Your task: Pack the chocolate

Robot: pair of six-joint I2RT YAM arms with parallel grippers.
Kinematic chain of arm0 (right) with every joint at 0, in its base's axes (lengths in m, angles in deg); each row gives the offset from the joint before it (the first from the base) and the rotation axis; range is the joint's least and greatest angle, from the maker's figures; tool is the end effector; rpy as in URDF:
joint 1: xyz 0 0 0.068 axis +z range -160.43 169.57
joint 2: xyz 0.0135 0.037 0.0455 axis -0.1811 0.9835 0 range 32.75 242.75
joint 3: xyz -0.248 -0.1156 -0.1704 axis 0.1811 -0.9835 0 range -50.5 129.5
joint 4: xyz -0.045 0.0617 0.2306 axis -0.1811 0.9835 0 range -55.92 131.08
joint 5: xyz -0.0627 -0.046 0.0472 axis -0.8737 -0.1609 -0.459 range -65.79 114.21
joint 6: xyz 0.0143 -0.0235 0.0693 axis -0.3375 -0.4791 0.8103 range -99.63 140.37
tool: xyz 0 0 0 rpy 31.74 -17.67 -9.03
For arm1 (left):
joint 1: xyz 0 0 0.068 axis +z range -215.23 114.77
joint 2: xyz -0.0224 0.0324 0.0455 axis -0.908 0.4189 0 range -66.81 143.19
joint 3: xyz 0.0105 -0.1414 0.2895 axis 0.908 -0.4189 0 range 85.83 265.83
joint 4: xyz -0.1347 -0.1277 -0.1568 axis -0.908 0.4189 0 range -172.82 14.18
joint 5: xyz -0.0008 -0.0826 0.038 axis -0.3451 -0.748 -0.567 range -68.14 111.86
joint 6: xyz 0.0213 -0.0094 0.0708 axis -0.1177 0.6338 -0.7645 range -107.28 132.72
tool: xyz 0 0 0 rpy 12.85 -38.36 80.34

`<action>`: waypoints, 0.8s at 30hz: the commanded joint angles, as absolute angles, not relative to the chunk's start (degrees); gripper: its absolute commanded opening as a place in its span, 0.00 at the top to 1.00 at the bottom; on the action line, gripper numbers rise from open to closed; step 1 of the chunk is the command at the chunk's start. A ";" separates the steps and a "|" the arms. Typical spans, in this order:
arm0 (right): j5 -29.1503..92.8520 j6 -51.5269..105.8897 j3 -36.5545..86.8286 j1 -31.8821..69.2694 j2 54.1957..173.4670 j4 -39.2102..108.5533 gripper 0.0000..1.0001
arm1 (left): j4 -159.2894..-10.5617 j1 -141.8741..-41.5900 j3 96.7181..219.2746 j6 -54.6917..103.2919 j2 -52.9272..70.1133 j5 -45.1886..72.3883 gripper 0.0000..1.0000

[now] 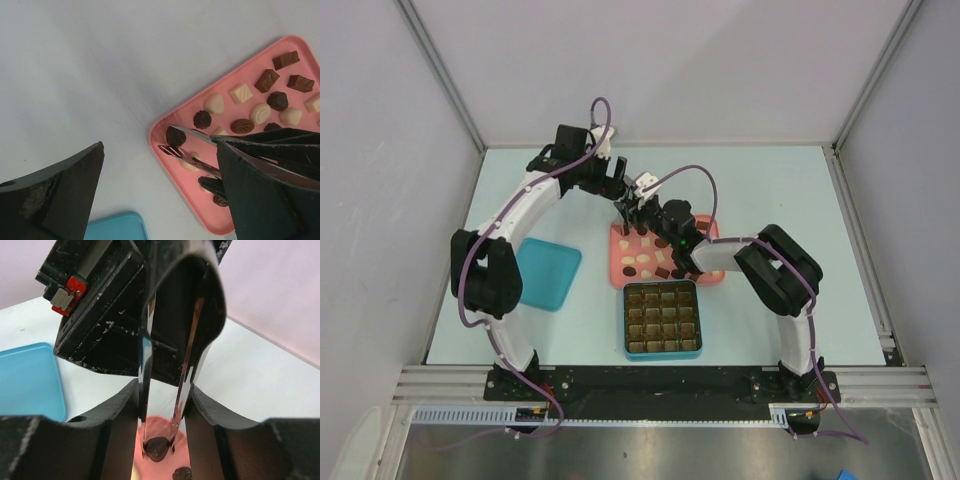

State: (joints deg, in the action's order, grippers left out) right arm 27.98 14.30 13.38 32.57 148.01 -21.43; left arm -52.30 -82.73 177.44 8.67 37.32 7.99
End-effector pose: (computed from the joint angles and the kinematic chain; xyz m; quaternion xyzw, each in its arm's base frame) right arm 0.3466 0.3290 0.2697 -0.3047 0.6093 0.2531 0.6869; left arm 0.4040 -0.1430 0.3367 0.2175 0.8854 -0.1563 0.3798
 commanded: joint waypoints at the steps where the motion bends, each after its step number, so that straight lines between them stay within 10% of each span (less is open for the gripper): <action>1: 27.55 14.39 12.61 33.25 147.45 -18.75 0.57 | -53.29 -83.43 176.88 8.15 35.23 6.57 0.00; 24: 26.94 14.48 12.52 33.95 147.45 -15.67 0.58 | -51.36 -87.56 173.37 4.99 32.24 4.72 0.01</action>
